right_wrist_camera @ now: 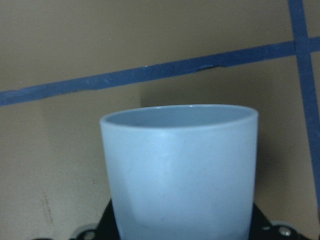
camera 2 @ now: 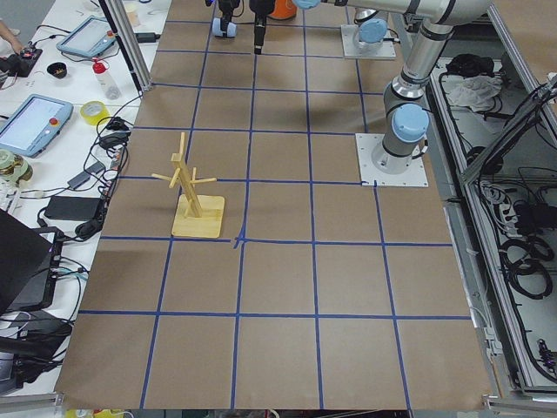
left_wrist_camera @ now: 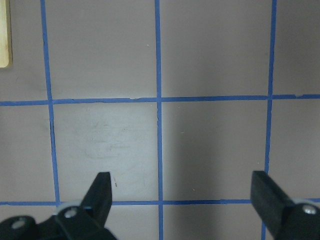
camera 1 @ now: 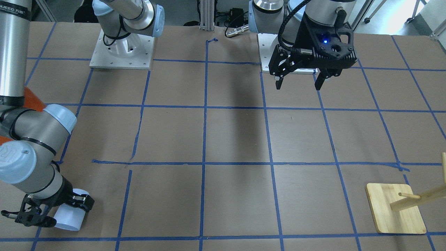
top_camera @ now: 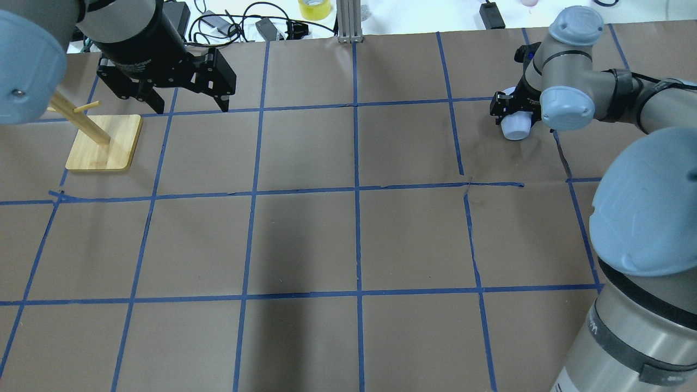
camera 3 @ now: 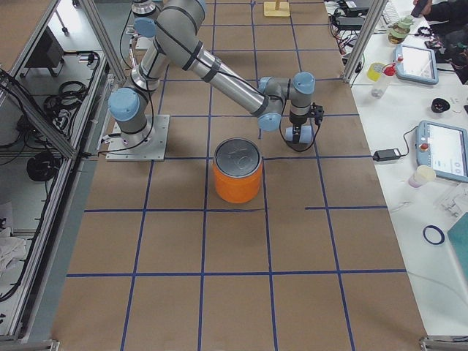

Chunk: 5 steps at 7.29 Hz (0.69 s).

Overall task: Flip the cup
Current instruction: 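Lower the right gripper around the upside-down white cup and close, then lift the cup with the right gripper and carry it toward the table center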

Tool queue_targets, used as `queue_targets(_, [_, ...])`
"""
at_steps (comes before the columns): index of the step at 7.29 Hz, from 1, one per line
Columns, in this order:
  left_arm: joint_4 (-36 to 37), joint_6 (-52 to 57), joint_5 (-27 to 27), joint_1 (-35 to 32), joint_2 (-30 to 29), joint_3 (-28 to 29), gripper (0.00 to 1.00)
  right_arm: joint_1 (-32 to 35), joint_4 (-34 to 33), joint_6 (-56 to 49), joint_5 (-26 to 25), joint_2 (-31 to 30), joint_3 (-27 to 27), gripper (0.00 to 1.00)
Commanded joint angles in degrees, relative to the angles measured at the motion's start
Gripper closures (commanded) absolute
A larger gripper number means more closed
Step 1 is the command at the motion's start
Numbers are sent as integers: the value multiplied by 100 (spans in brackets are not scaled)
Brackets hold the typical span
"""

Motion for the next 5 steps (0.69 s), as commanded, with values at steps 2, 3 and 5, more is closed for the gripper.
queue_targets(2, [0, 0, 0, 0, 0, -2, 0, 44, 8, -924, 368, -377, 1, 95])
queue_targets(3, [9, 0, 1, 9, 0, -2, 0, 227, 34, -1433, 387, -474, 1, 95])
queue_targets(5, [0, 9, 9, 0, 0, -2, 0, 1331, -79, -1798, 388, -493, -51, 94])
